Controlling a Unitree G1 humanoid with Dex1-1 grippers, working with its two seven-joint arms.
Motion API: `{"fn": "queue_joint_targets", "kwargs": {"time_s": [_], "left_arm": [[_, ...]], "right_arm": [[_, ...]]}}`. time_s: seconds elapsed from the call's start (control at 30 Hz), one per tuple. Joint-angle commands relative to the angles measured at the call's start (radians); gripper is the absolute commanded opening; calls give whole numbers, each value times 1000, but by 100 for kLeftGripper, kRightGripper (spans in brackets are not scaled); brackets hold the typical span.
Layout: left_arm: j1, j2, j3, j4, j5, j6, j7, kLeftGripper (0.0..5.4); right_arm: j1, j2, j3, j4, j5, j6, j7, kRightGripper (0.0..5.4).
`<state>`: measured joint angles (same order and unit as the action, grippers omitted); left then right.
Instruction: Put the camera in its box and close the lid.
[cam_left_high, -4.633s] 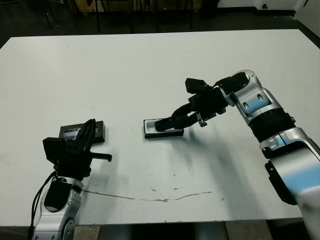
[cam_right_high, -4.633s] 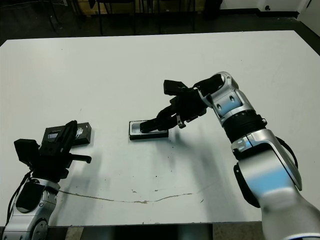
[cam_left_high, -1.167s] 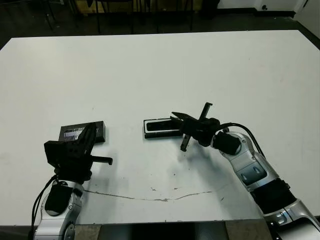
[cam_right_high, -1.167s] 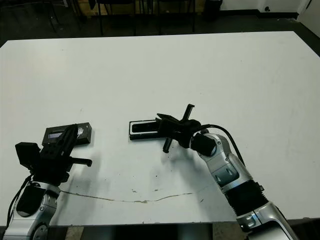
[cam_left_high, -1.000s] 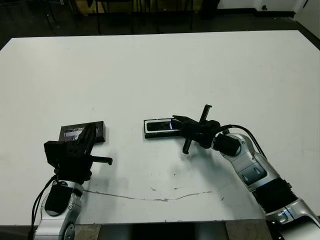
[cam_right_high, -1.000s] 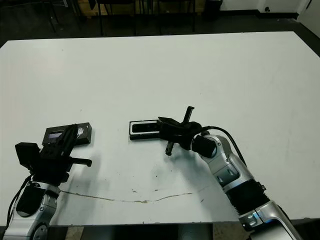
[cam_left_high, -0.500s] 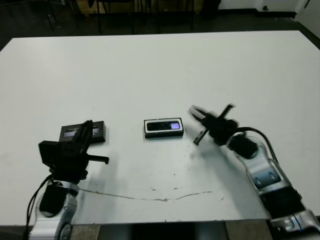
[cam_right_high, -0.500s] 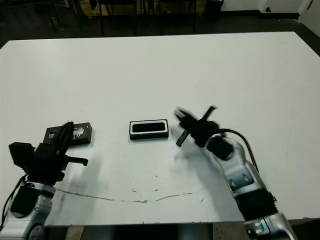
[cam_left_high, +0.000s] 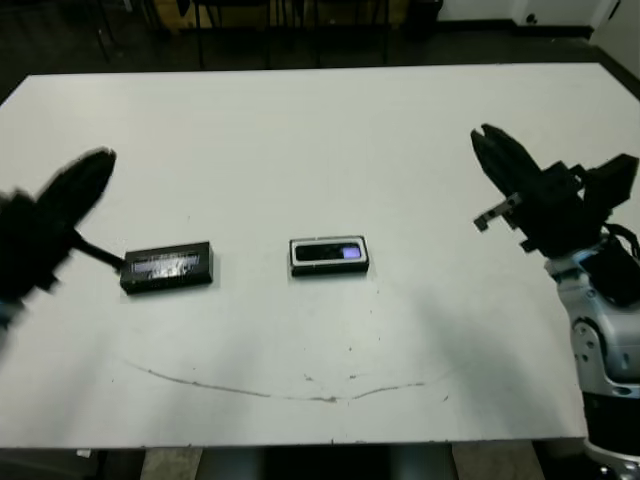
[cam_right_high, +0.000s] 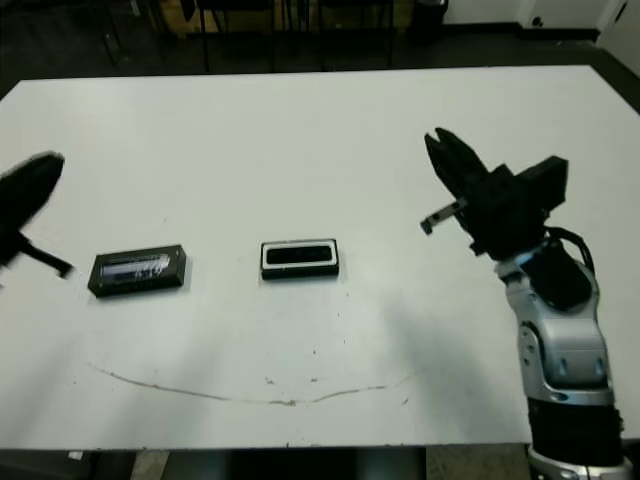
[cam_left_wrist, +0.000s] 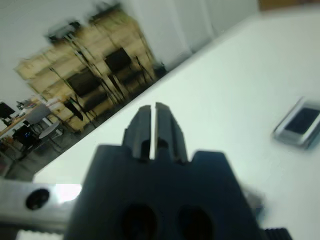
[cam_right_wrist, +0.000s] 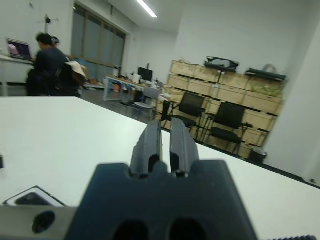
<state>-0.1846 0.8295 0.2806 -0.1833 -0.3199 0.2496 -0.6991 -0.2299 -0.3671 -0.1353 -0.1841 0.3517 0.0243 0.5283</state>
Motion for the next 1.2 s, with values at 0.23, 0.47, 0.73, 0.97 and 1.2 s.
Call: {"fn": "queue_joint_targets", "kwargs": {"time_s": [0.23, 0.47, 0.73, 0.97, 1.2], "left_arm": [[-476, -11, -425, 700, 297, 13, -291, 0], [-625, -130, -521, 988, 380, -96, -409, 0], [-745, -208, -618, 1238, 498, -77, -529, 0], [-732, -225, -652, 1319, 582, -96, -496, 0], [-700, -211, -681, 1329, 628, -62, -491, 0]], "right_arm": [[-7, -21, 8, 18, -11, 23, 12, 2], [-5, -28, 6, 38, -11, 29, 14, 2], [9, -34, 11, 6, -30, 54, -3, 2], [25, -32, 11, -1, -20, 69, 5, 2], [54, -27, 14, -40, -41, 85, -23, 2]]}}
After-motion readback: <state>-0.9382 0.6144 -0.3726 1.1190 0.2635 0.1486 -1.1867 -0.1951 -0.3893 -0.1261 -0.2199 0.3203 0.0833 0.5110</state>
